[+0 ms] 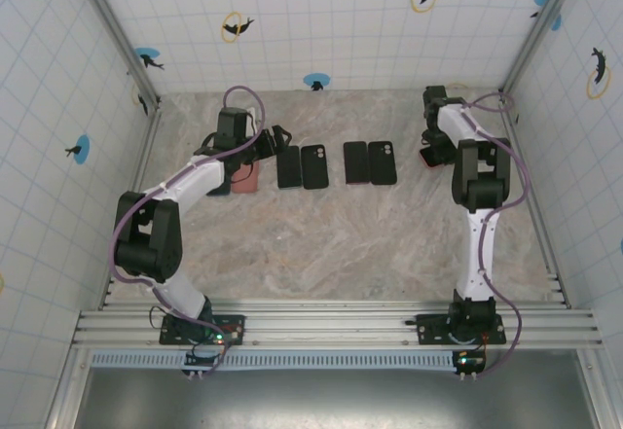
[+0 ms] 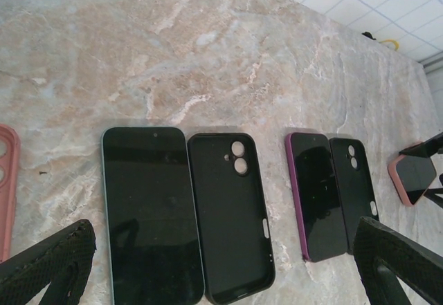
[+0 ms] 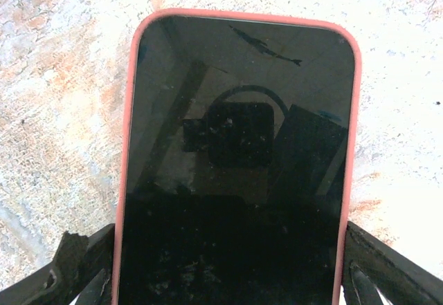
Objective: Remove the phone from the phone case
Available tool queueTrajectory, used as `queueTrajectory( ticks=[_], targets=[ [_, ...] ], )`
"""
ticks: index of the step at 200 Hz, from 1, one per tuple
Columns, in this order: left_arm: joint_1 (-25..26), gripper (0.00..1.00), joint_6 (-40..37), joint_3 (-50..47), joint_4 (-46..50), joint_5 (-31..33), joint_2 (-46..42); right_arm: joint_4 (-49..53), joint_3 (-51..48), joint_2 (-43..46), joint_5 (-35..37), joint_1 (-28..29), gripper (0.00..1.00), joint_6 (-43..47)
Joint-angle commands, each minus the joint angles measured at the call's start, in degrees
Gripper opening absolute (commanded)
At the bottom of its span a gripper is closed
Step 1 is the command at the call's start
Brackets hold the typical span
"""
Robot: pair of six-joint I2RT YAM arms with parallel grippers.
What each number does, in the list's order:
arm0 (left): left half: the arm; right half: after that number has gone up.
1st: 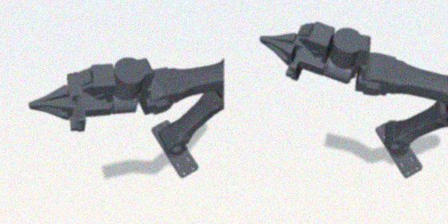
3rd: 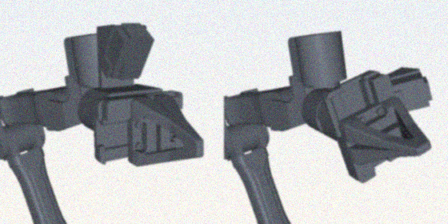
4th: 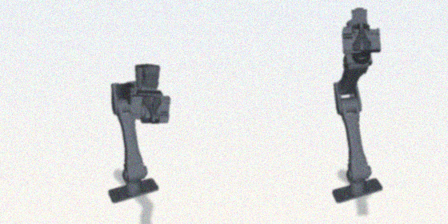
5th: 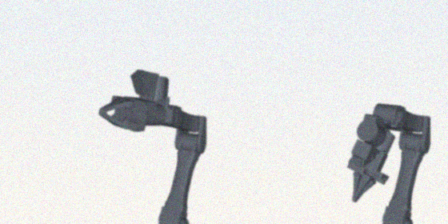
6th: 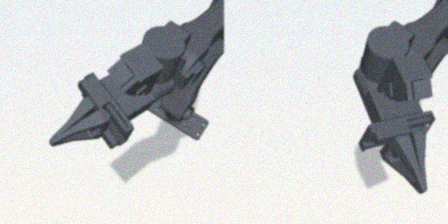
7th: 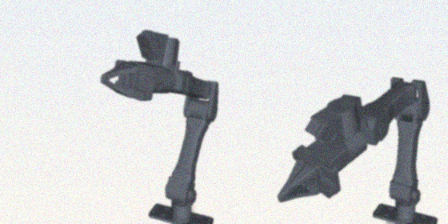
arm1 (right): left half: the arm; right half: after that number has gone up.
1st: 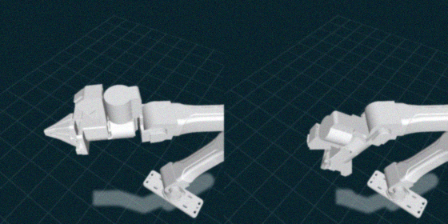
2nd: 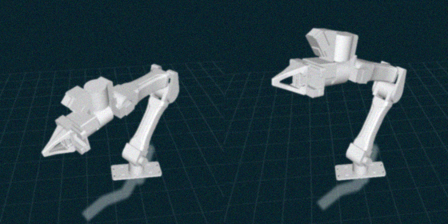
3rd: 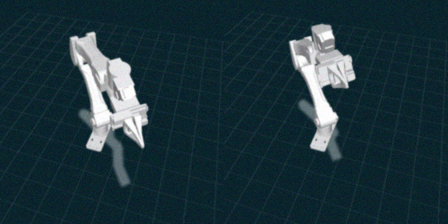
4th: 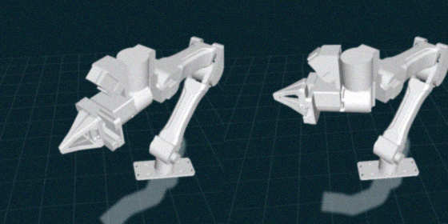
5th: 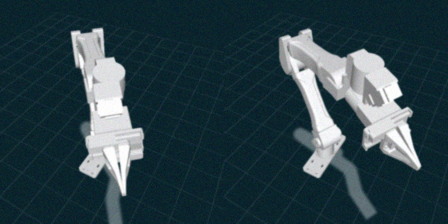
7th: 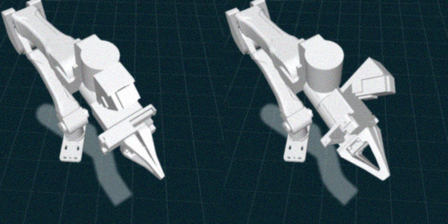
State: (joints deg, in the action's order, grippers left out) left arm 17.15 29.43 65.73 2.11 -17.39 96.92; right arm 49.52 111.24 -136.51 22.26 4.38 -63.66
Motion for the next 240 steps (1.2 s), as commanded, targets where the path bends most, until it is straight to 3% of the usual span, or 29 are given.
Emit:
queueTrajectory(
  ticks=[1,53,94,127,240],
  targets=[
    [-0.3,0.98,1.4,0.4,-1.1,-1.5,0.8,4.9,-5.2,-1.5,-7.9,0.0,0.71,-2.1],
    [0.7,0.98,2.9,0.7,-2.3,-3.1,1.0,3.6,-7.1,4.5,-8.5,0.5,0.61,-0.7],
    [2.8,0.98,5.3,1.4,-3.7,-4.0,1.8,2.2,-8.8,10.3,-9.6,1.6,0.59,2.4],
    [5.9,0.98,7.3,2.0,-5.2,-4.3,3.2,-2.4,-15.6,16.1,-12.9,1.6,0.56,1.2],
    [18.7,0.98,12.3,11.4,-11.2,-10.0,13.4,-14.6,-20.8,28.0,-21.5,5.3,0.54,-1.4]
  ],
)
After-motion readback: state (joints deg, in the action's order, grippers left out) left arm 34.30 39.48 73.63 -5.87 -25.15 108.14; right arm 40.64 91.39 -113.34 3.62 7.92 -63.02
